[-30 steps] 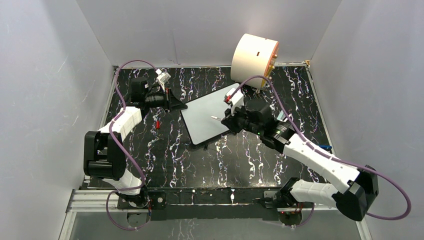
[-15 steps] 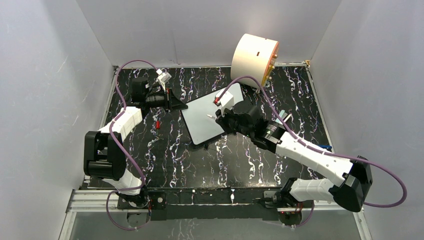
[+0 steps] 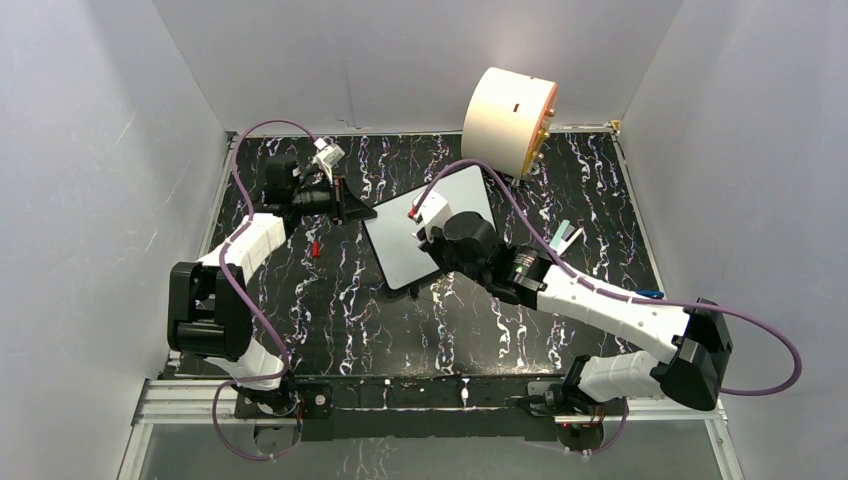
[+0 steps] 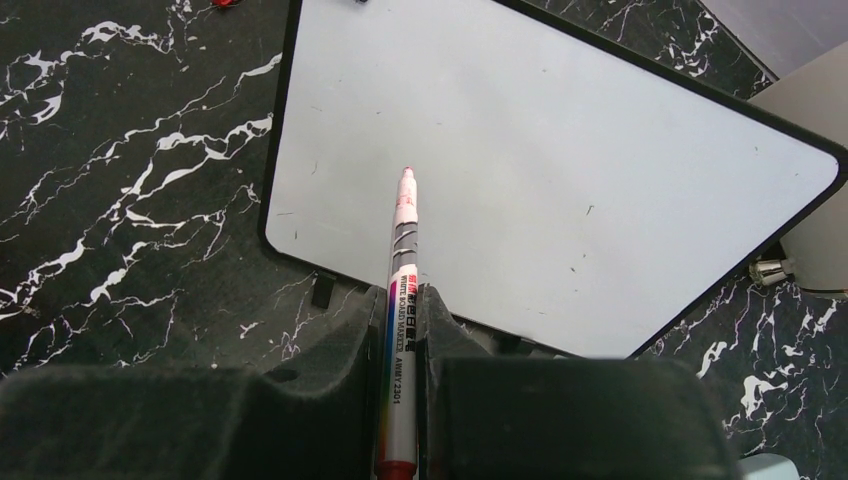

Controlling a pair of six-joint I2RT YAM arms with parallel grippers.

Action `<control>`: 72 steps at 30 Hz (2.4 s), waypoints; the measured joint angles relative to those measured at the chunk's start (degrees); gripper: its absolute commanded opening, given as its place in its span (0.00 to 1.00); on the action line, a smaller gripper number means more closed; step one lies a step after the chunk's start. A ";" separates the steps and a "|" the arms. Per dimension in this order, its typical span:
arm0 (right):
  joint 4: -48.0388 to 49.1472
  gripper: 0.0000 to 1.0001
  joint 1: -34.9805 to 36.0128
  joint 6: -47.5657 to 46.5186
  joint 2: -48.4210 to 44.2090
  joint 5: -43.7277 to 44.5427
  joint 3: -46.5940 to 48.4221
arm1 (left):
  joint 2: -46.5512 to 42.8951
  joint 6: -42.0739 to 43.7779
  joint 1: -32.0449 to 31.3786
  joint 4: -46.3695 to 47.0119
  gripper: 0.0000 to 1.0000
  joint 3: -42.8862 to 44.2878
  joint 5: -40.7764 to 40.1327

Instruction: Write a sentence on the whiteboard

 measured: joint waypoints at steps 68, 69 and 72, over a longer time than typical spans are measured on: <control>9.55 0.00 10.36 -2.82 16.96 16.90 9.22 | -0.09 0.04 -0.68 0.02 0.00 0.00 -0.66; 9.77 0.00 10.36 -2.84 16.96 16.98 9.27 | -0.09 0.04 -0.68 0.02 0.00 0.00 -0.66; 10.62 0.00 10.36 -2.99 17.18 17.31 9.55 | -0.09 0.04 -0.68 0.00 0.00 0.00 -0.66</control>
